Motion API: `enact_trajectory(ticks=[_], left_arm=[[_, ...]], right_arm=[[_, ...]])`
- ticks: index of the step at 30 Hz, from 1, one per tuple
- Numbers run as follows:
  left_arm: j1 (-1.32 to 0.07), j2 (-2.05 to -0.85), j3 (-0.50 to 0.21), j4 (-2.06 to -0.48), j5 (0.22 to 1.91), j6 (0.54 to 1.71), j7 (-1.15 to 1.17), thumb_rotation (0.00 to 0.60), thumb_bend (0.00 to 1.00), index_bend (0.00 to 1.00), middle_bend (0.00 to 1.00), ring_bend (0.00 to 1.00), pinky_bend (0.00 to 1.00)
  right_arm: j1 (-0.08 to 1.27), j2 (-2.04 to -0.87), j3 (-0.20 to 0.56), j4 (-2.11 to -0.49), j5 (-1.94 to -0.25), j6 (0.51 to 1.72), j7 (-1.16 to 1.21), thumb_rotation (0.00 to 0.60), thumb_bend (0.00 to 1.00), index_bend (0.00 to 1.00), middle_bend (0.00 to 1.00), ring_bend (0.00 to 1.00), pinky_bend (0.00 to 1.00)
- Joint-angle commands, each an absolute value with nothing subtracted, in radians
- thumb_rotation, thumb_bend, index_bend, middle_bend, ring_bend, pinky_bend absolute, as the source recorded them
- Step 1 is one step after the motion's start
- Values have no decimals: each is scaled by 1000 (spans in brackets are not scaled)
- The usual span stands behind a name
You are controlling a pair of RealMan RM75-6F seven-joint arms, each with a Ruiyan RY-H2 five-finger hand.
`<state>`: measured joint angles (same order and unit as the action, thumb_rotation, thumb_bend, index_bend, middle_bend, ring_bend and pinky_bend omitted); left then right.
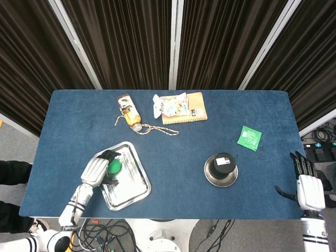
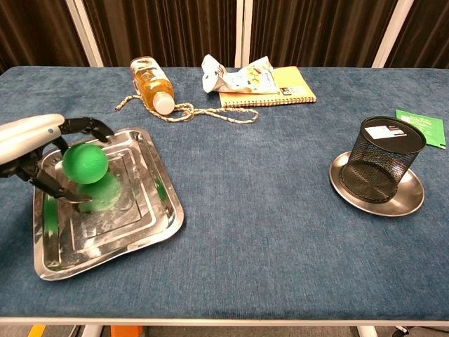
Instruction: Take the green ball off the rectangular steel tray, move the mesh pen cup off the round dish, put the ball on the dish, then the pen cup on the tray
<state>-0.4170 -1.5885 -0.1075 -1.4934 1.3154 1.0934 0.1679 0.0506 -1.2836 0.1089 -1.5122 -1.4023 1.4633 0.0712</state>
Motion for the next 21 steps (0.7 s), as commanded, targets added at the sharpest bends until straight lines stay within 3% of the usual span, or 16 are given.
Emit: enact_trajectory(ticks=[1, 11, 21], left_arm=[[-418, -1595, -110, -1486, 1295, 1091, 173, 600, 134, 242, 239, 200, 494], [-416, -1606, -113, -1496, 1325, 1155, 187, 600, 304, 477, 478, 436, 691], [-453, -1604, -146, -1539, 1385, 1186, 150, 600, 312, 527, 509, 466, 712]], right_arm=[[50, -1283, 109, -1511, -1401, 1463, 73, 600, 53, 0, 0, 0, 0], [50, -1284, 111, -1508, -1394, 1459, 76, 600, 54, 0, 0, 0, 0], [46, -1281, 113, -1504, -1389, 1462, 84, 600, 53, 0, 0, 0, 0]])
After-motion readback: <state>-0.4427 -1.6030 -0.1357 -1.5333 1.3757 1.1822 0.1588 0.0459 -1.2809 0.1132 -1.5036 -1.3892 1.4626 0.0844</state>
